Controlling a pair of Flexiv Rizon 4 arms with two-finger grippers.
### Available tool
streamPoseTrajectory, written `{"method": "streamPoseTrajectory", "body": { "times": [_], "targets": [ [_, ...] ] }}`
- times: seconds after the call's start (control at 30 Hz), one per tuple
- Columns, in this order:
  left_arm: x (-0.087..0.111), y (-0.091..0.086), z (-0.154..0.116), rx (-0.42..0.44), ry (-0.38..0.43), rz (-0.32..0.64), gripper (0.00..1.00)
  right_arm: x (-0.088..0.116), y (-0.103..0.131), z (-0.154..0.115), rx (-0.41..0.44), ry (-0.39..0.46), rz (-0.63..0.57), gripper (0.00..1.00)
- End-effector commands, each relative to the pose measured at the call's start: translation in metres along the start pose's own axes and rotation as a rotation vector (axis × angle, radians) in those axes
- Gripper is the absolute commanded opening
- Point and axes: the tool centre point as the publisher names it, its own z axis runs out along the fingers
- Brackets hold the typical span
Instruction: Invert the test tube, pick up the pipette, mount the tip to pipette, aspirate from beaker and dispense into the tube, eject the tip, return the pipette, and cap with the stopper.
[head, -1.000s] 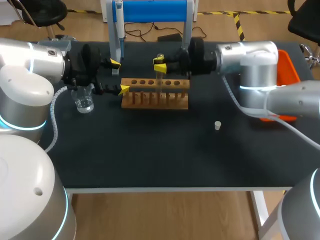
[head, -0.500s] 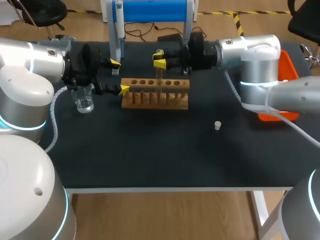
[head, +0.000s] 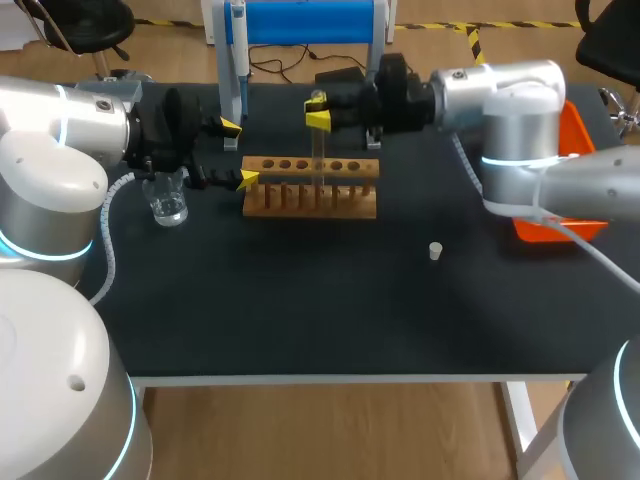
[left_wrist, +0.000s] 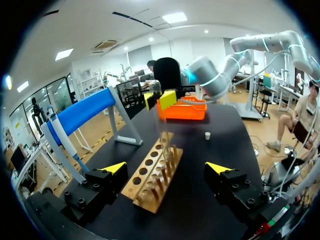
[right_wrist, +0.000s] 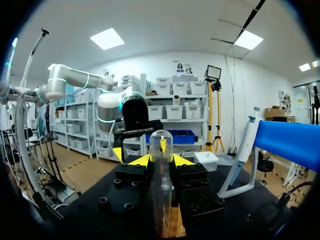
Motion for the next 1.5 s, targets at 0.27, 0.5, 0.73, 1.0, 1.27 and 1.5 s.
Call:
{"method": "streamPoseTrajectory", "body": {
  "times": [0.27,0.5,0.73,1.0,1.27,1.5],
  "targets": [
    [0.000,0.000,0.000,0.001,0.001,0.000,1.00,0.011,0.022,-0.002,0.000,-0.009,0.017,0.00],
    [0.000,0.000,0.000,0.001,0.001,0.000,1.00,0.023,0.039,-0.005,0.005,-0.007,0.023,0.00],
    [0.000,0.000,0.000,0.001,0.001,0.000,1.00,0.039,0.053,-0.015,0.006,-0.017,0.028,0.00],
    [0.000,0.000,0.000,0.001,0.001,0.000,1.00,0.051,0.061,-0.023,0.004,-0.025,0.028,0.00],
    [0.000,0.000,0.000,0.001,0.001,0.000,1.00,0.051,0.061,-0.023,0.004,-0.025,0.028,0.00],
    [0.000,0.000,0.000,0.001,0.001,0.000,1.00,0.043,0.055,-0.026,0.012,-0.058,0.173,0.00]
  ]
}}
